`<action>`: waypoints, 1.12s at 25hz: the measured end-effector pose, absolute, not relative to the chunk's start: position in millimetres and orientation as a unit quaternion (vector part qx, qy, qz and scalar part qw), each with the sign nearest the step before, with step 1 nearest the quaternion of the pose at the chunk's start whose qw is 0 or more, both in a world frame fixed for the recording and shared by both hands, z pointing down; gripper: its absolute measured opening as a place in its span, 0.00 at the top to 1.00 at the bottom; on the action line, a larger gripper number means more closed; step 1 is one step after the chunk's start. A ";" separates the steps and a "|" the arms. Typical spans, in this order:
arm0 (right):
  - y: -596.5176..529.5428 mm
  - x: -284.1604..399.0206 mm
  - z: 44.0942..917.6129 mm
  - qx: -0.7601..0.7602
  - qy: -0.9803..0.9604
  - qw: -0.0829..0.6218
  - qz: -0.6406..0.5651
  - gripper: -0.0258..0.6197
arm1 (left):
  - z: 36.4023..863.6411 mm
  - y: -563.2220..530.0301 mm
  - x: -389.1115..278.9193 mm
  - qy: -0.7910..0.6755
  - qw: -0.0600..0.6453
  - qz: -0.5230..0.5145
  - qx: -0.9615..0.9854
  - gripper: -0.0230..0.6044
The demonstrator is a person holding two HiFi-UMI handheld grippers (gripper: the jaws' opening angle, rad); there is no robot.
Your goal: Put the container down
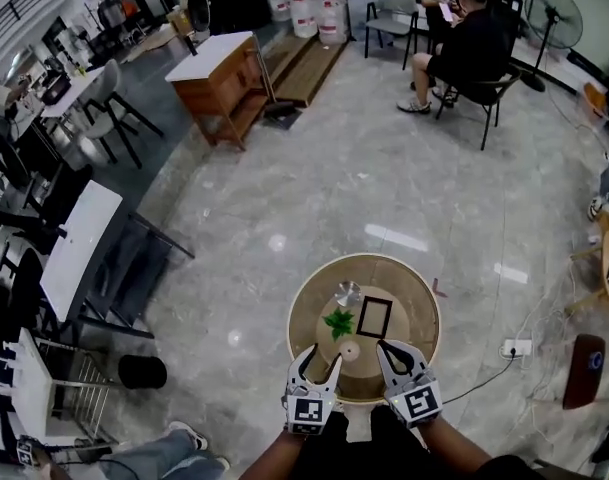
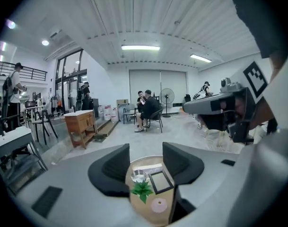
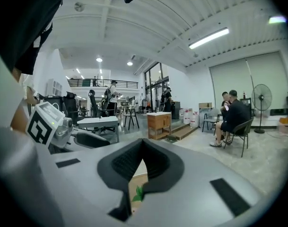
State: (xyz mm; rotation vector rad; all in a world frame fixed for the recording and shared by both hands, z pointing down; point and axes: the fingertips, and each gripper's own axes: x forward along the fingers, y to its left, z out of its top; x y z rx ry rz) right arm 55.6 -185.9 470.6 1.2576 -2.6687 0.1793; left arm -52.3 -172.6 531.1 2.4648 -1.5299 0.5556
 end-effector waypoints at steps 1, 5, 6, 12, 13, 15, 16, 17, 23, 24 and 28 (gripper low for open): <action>-191.0 55.3 465.4 0.423 -0.900 0.088 0.055 0.96 | 522.5 -177.1 -50.7 -0.516 0.085 0.180 0.833 0.63; -187.2 54.8 440.8 0.428 -0.900 0.072 0.045 0.96 | 487.6 -173.6 -54.3 -0.521 0.084 0.150 0.836 0.81; -188.0 55.2 435.5 0.430 -0.899 0.069 0.040 0.96 | 479.0 -175.7 -56.6 -0.523 0.080 0.144 0.836 0.88; -183.7 64.5 415.9 0.434 -0.898 0.070 0.020 0.96 | 444.6 -181.5 -58.2 -0.530 0.072 0.124 0.836 0.98; -184.4 65.4 412.2 0.436 -0.897 0.068 0.014 0.96 | 440.8 -182.3 -57.5 -0.527 0.069 0.121 0.838 0.98; -189.4 66.2 401.9 0.438 -0.896 0.066 -0.002 0.96 | 431.6 -186.5 -54.8 -0.521 0.063 0.108 0.844 0.97; -192.8 66.2 396.0 0.438 -0.897 0.065 -0.011 0.96 | 426.6 -188.9 -53.3 -0.518 0.060 0.098 0.847 0.97; -196.0 66.4 390.3 0.438 -0.897 0.064 -0.019 0.96 | 421.7 -190.7 -52.2 -0.518 0.059 0.086 0.849 0.97; -203.9 77.9 366.0 0.442 -0.895 0.039 -0.052 0.96 | 402.9 -189.9 -37.0 -0.511 0.061 0.062 0.855 0.97; -203.8 80.7 365.2 0.441 -0.895 0.037 -0.055 0.96 | 398.5 -190.2 -32.5 -0.511 0.062 0.057 0.856 0.97; -200.5 82.5 359.7 0.436 -0.897 0.053 -0.049 0.96 | 391.0 -191.7 -32.0 -0.523 0.039 0.054 0.849 0.97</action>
